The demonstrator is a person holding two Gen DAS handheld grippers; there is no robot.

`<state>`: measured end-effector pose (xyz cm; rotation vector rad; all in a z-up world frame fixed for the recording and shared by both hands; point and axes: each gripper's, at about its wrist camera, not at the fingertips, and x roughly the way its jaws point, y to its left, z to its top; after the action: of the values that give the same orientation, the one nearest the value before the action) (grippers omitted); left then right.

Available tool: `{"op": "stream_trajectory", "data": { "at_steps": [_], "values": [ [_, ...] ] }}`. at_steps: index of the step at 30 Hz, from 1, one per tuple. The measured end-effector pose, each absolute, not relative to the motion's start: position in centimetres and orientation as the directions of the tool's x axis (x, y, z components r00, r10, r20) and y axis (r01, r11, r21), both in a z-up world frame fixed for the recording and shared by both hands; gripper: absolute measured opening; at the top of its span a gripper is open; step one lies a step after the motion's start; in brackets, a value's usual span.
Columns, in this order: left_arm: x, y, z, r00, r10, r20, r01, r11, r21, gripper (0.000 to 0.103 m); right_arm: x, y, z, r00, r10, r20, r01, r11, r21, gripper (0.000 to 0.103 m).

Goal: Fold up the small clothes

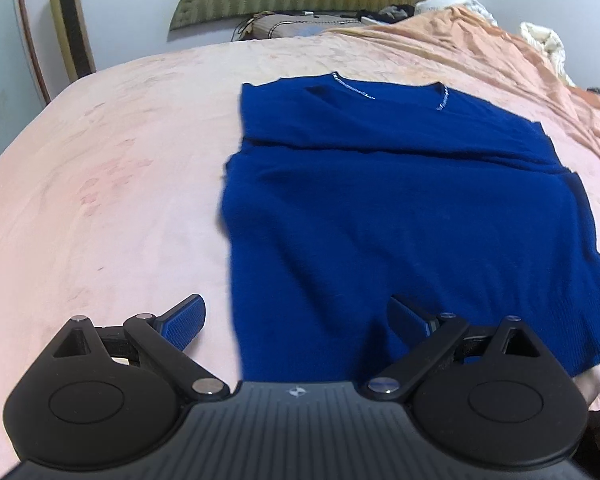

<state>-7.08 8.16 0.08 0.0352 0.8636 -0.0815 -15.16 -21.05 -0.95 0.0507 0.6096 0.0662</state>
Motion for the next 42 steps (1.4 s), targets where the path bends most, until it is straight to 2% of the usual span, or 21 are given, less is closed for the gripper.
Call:
{"op": "stream_trajectory", "data": {
  "at_steps": [8, 11, 12, 15, 17, 19, 20, 22, 24, 27, 32, 38, 42],
  "values": [
    [-8.1, 11.1, -0.7, 0.617, -0.171, -0.768, 0.132, 0.985, -0.113, 0.097, -16.5, -22.9, -3.1, 0.775, 0.122, -0.620, -0.019, 0.985, 0.170, 0.077],
    [-8.3, 11.6, -1.4, 0.587, -0.232, -0.776, 0.166, 0.972, -0.165, 0.095, -17.1, -22.7, -3.4, 0.772, 0.124, -0.624, -0.016, 0.984, 0.176, 0.075],
    [-8.4, 11.7, -1.6, 0.573, -0.252, -0.780, 0.176, 0.967, -0.184, 0.086, -17.3, -22.7, -3.4, 0.770, 0.126, -0.625, -0.015, 0.984, 0.179, 0.074],
    [-8.9, 11.4, -2.0, 0.579, -0.264, -0.771, 0.210, 0.962, -0.172, 0.079, -17.7, -22.5, -3.4, 0.761, 0.128, -0.636, -0.023, 0.985, 0.172, 0.064],
    [-9.2, 11.0, -2.1, 0.585, -0.257, -0.769, 0.224, 0.963, -0.152, 0.070, -17.8, -22.1, -3.5, 0.755, 0.135, -0.642, -0.035, 0.985, 0.167, 0.057],
    [-9.6, 10.6, -2.0, 0.584, -0.274, -0.764, 0.249, 0.956, -0.153, 0.053, -18.0, -21.5, -3.6, 0.754, 0.136, -0.643, -0.047, 0.987, 0.153, 0.048],
    [-9.8, 10.4, -2.0, 0.586, -0.275, -0.762, 0.256, 0.955, -0.148, 0.048, -18.0, -21.3, -3.6, 0.755, 0.135, -0.641, -0.054, 0.988, 0.145, 0.044],
    [-10.1, 10.2, -2.0, 0.585, -0.287, -0.759, 0.269, 0.951, -0.152, 0.025, -18.1, -20.9, -3.6, 0.754, 0.153, -0.638, -0.071, 0.986, 0.152, 0.022],
    [-10.0, 10.4, -2.0, 0.566, -0.329, -0.756, 0.267, 0.941, -0.209, 0.010, -18.1, -20.9, -3.6, 0.752, 0.182, -0.633, -0.087, 0.980, 0.179, 0.011],
    [-9.8, 11.2, -1.4, 0.569, -0.358, -0.740, 0.238, 0.933, -0.268, 0.009, -18.1, -20.9, -3.0, 0.763, 0.210, -0.611, -0.102, 0.973, 0.207, 0.011],
    [-10.7, 13.1, 2.3, 0.629, -0.425, -0.651, 0.246, 0.903, -0.352, 0.009, -19.1, -22.4, 0.6, 0.813, 0.296, -0.501, -0.155, 0.940, 0.304, 0.010],
    [-12.9, 15.1, 7.4, 0.679, -0.463, -0.570, 0.305, 0.884, -0.354, 0.009, -21.0, -24.5, 4.8, 0.829, 0.398, -0.394, -0.247, 0.891, 0.380, 0.010],
    [-14.0, 14.7, 8.0, 0.664, -0.441, -0.604, 0.337, 0.897, -0.284, 0.009, -22.2, -25.4, 6.3, 0.800, 0.464, -0.379, -0.303, 0.859, 0.412, 0.010]
  ]
}}
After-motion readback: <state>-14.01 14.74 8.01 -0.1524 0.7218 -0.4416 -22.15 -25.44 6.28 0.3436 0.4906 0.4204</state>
